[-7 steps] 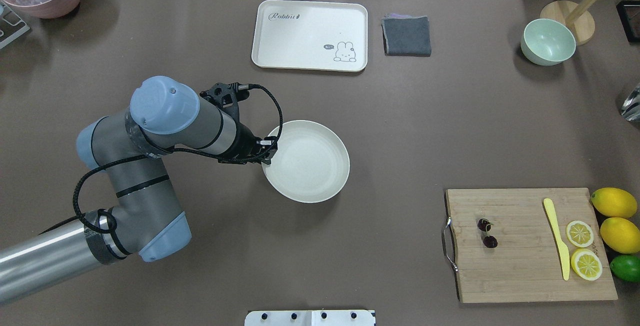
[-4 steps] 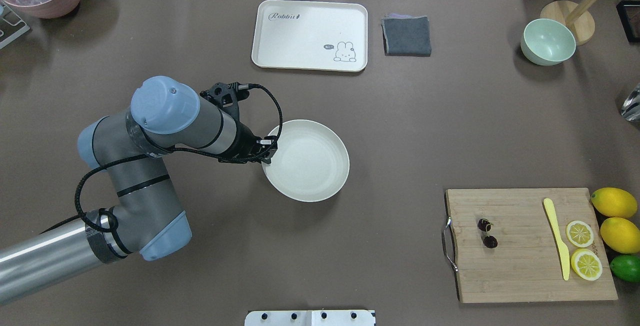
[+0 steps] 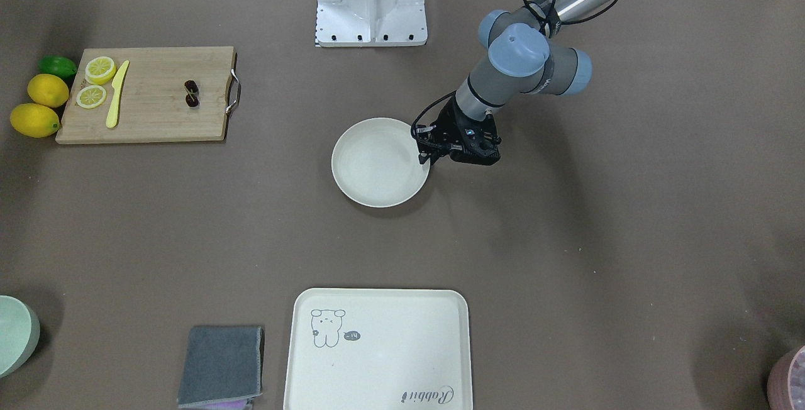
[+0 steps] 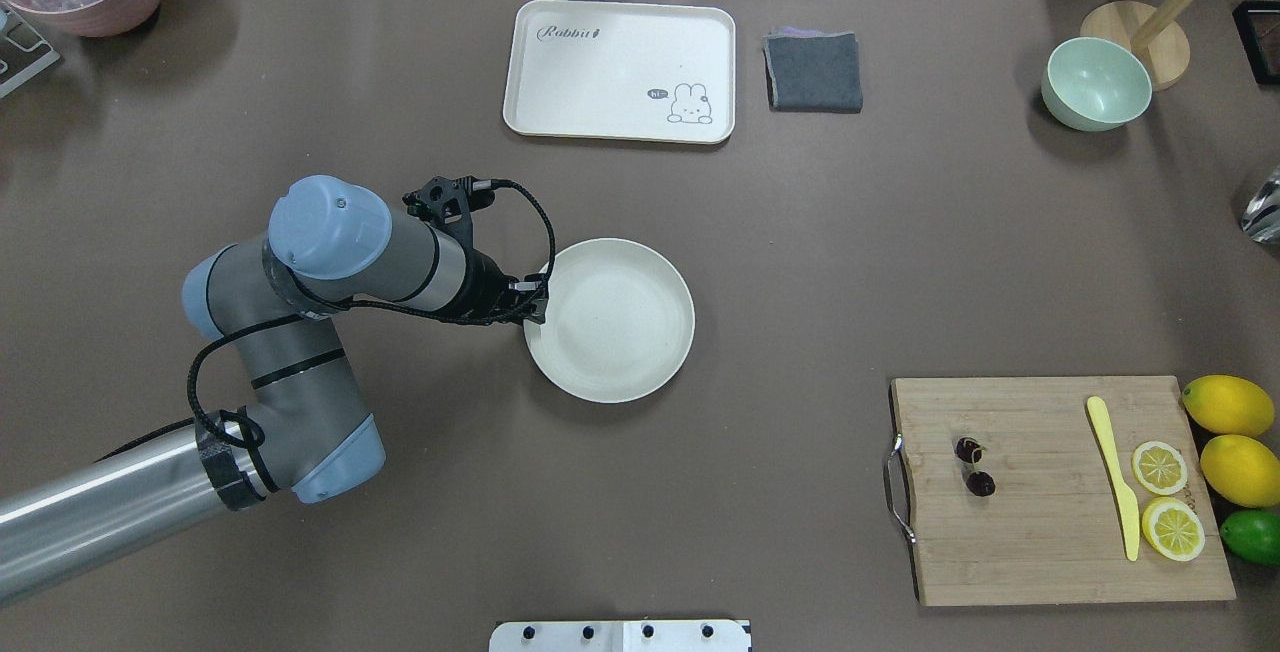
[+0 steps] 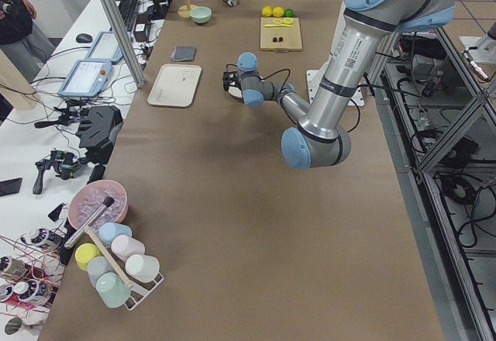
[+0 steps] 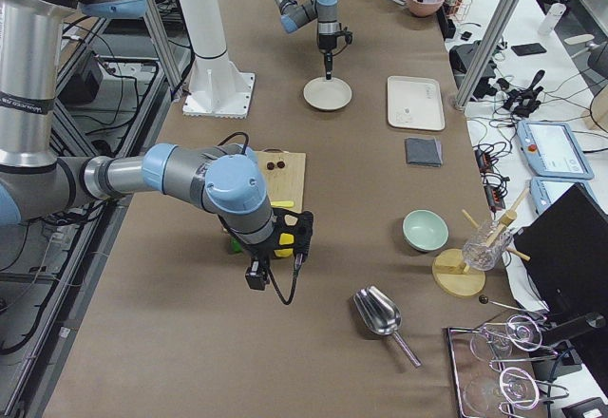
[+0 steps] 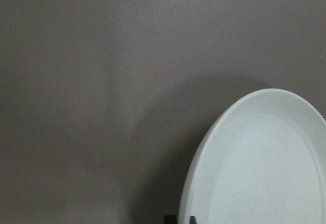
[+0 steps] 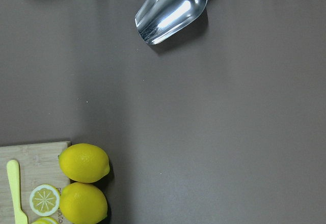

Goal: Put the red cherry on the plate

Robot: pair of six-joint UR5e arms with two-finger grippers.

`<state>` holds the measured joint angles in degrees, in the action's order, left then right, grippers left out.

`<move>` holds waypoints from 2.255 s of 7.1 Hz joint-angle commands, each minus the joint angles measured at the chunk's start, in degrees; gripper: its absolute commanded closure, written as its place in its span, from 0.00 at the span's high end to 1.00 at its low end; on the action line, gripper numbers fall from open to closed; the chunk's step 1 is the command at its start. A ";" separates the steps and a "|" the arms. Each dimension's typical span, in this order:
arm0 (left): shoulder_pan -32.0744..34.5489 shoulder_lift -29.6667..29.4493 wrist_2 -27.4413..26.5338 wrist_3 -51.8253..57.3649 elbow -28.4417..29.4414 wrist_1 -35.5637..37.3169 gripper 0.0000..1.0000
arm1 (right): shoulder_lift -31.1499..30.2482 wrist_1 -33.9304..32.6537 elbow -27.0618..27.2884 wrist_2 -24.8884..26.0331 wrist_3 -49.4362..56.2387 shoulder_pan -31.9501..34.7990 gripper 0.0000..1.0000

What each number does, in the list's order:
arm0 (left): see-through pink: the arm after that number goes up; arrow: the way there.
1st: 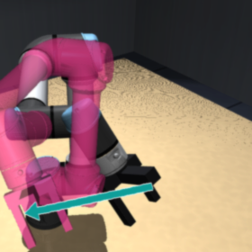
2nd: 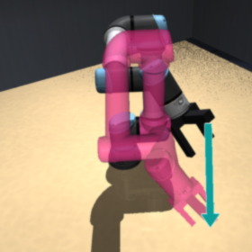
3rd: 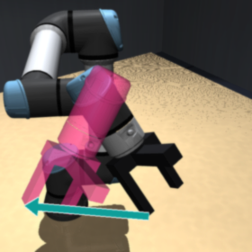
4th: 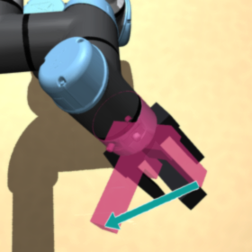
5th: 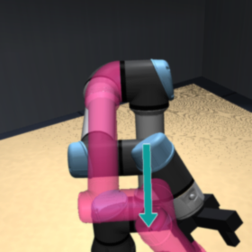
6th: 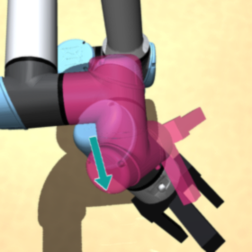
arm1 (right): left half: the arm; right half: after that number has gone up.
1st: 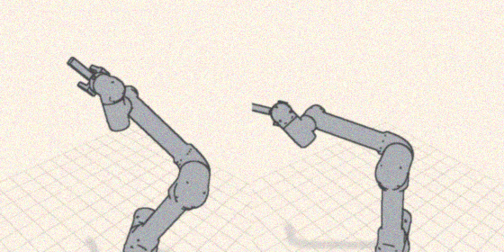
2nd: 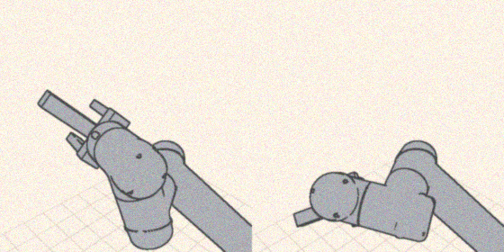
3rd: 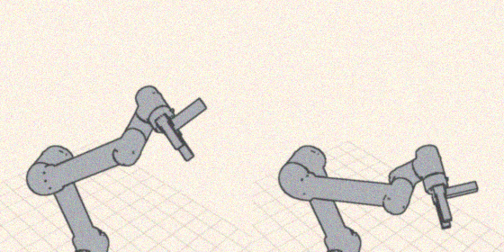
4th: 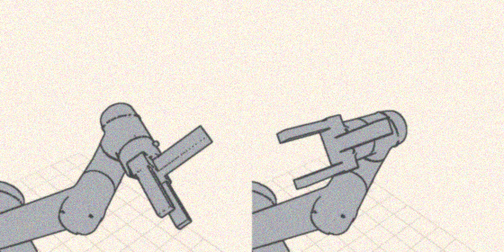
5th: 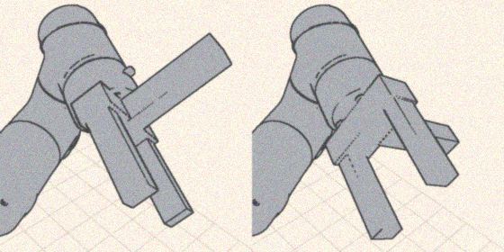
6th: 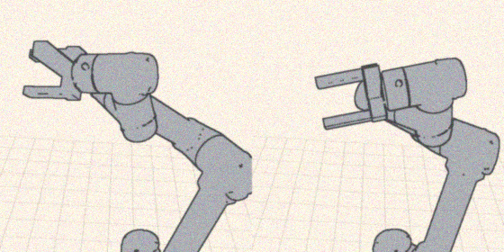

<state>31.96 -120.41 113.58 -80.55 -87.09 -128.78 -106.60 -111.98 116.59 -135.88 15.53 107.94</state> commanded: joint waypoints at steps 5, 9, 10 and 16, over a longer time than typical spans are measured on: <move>17.12 11.72 16.54 9.81 -17.28 10.92 0.98 | 0.60 -0.26 1.44 0.26 0.02 0.52 1.00; 42.53 31.09 33.02 47.52 -17.77 13.62 0.98 | 4.10 -0.35 5.31 -2.11 -3.64 -6.66 1.00; 46.31 31.73 33.29 56.03 -16.63 16.61 0.98 | 4.90 -0.26 7.66 -2.98 -9.67 -10.69 1.00; 50.66 33.66 36.44 62.36 -17.15 21.65 0.98 | 22.40 3.93 16.13 14.09 -64.86 -56.54 1.00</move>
<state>82.48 -87.63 149.24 -18.25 -103.94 -107.14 -86.46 -110.75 132.81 -129.14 -39.17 61.74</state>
